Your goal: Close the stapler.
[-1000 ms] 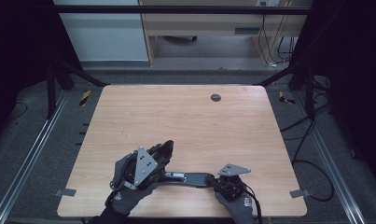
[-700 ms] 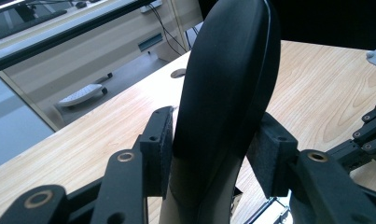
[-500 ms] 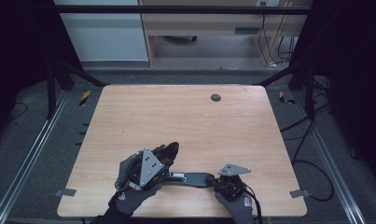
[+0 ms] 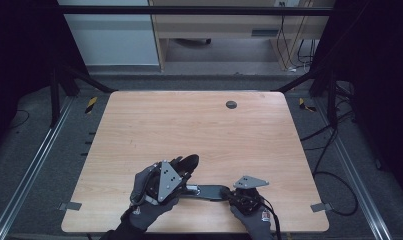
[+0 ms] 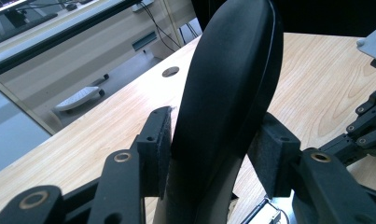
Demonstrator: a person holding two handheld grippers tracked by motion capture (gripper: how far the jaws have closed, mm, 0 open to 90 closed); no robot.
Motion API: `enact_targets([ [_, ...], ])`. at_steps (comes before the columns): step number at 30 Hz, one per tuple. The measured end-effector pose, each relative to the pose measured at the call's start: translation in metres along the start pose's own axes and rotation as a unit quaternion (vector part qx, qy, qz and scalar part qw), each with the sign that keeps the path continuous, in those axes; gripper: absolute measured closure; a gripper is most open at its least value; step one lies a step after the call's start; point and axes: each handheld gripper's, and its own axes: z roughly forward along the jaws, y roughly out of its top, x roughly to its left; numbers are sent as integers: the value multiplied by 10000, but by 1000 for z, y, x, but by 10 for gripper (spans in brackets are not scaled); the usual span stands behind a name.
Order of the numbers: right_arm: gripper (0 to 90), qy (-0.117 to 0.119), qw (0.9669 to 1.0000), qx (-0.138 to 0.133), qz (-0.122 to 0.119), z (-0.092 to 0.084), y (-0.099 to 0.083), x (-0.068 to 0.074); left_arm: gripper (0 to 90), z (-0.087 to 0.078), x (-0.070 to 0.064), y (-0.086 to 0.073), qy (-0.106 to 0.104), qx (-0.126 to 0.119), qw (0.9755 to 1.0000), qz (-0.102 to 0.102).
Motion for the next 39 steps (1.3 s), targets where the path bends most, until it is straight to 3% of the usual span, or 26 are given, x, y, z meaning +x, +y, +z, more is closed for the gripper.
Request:
enact_targets([
  [15, 900, 34, 10000, -18, 69, 0, 0, -1, 506, 9, -12, 2, -2, 120, 9996, 241],
  [25, 900, 31, 10000, -21, 46, 0, 0, -1, 494, 20, -26, 1, -53, 244, 9982, 552],
  [39, 900, 22, 10000, -42, 35, 0, 0, 0, 483, 25, -33, 0, -84, 282, 9974, 659],
])
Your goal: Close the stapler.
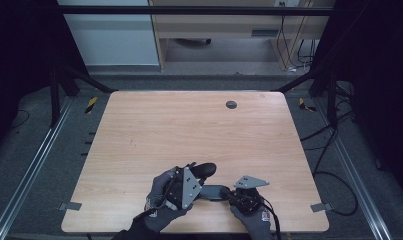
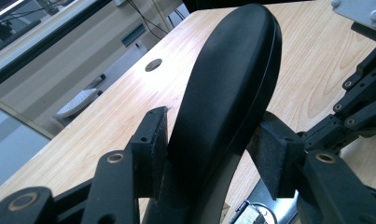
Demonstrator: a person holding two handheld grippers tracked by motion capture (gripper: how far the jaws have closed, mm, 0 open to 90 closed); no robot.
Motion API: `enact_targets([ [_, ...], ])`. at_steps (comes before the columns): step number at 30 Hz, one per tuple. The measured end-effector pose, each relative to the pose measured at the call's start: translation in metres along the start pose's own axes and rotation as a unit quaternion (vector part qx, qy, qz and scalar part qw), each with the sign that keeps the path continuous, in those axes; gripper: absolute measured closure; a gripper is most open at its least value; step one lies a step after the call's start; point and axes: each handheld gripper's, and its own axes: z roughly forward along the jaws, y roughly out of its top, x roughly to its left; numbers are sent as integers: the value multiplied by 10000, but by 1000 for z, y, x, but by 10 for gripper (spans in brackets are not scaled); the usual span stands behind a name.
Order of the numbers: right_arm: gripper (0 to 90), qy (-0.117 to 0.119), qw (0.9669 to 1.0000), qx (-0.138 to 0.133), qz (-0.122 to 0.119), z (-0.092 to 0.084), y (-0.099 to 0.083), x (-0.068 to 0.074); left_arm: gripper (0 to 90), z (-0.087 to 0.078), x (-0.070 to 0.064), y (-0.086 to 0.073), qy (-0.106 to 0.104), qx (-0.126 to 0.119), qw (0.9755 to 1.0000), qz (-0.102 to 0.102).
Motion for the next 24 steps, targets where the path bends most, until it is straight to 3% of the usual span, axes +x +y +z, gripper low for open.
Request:
enact_targets([
  [24, 900, -20, 10000, -27, -24, 0, -1, 0, 458, 15, -16, -4, -154, 76, 9993, 330],
])
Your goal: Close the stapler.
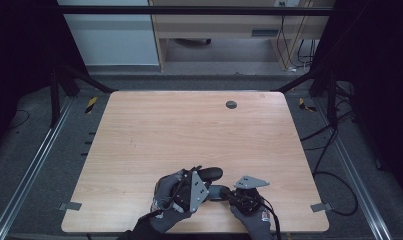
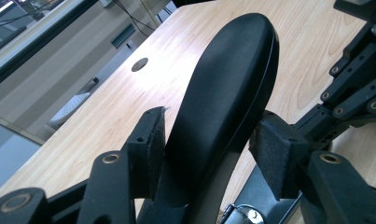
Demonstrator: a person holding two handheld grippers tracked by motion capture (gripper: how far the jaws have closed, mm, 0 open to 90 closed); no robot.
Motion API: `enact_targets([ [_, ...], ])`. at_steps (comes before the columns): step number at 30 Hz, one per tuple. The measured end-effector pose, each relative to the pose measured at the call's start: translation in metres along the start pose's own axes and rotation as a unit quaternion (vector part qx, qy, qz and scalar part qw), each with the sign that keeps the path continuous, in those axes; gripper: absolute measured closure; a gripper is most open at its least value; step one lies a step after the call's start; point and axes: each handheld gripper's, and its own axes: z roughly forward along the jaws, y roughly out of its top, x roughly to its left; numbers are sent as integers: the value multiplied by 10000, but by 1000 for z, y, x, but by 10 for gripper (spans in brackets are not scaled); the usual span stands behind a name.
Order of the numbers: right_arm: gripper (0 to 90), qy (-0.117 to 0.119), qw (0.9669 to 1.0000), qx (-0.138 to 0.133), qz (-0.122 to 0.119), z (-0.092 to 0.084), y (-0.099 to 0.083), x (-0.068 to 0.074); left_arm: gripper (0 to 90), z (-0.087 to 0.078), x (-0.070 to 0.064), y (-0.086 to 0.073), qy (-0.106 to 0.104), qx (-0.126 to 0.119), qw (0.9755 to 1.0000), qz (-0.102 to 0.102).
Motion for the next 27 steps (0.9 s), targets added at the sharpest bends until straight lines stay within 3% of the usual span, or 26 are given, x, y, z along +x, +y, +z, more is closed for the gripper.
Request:
enact_targets([
  [27, 900, -27, 10000, 0, -44, 0, 0, 0, 437, 16, -17, -5, -122, 213, 9987, 454],
])
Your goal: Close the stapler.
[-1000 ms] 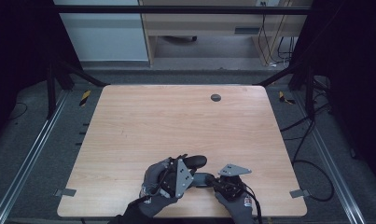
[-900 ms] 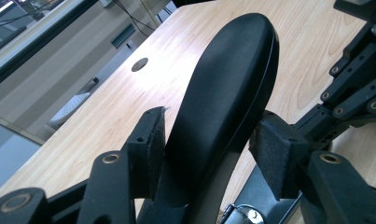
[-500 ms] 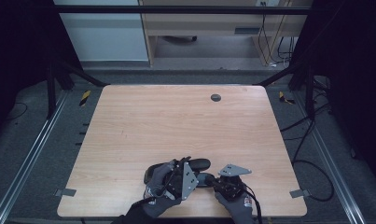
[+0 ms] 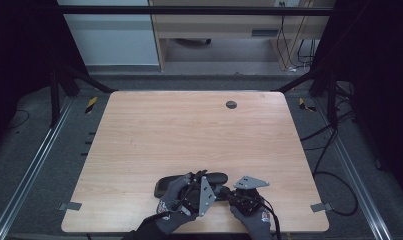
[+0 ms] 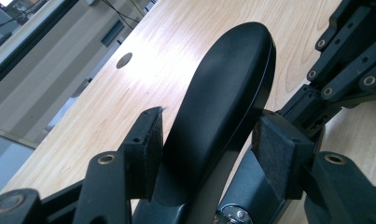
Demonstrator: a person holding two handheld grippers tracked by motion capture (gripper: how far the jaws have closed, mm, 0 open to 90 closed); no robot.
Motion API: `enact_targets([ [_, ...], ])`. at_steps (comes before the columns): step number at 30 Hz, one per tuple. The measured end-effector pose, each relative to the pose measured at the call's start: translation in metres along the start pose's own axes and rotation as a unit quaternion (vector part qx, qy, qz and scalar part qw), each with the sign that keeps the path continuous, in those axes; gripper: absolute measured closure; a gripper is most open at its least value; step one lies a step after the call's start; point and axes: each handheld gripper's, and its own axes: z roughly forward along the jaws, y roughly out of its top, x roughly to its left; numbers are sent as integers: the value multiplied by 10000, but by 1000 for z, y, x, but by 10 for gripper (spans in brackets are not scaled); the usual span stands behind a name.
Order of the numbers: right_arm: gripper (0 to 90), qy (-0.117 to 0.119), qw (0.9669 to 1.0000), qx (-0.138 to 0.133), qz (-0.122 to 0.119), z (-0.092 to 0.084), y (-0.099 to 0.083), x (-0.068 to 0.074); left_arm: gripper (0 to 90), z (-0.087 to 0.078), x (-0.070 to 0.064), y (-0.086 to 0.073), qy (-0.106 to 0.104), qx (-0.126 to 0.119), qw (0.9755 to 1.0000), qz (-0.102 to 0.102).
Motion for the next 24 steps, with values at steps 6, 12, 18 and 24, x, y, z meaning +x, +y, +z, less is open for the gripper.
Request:
enact_targets([
  [6, 900, -14, 10000, 3, 1, 0, 0, 1, 435, 4, -4, -1, 7, 38, 9999, 113],
  [12, 896, -44, 10000, 6, -28, 0, 0, 2, 432, 5, -5, -2, -19, 58, 9999, 156],
  [18, 900, -57, 10000, 28, -39, -2, 0, 2, 428, 7, -8, -3, -23, 72, 9997, 225],
  [24, 900, -84, 10000, 49, -13, -4, -1, 0, 426, 7, -8, -3, -39, 54, 9998, 207],
])
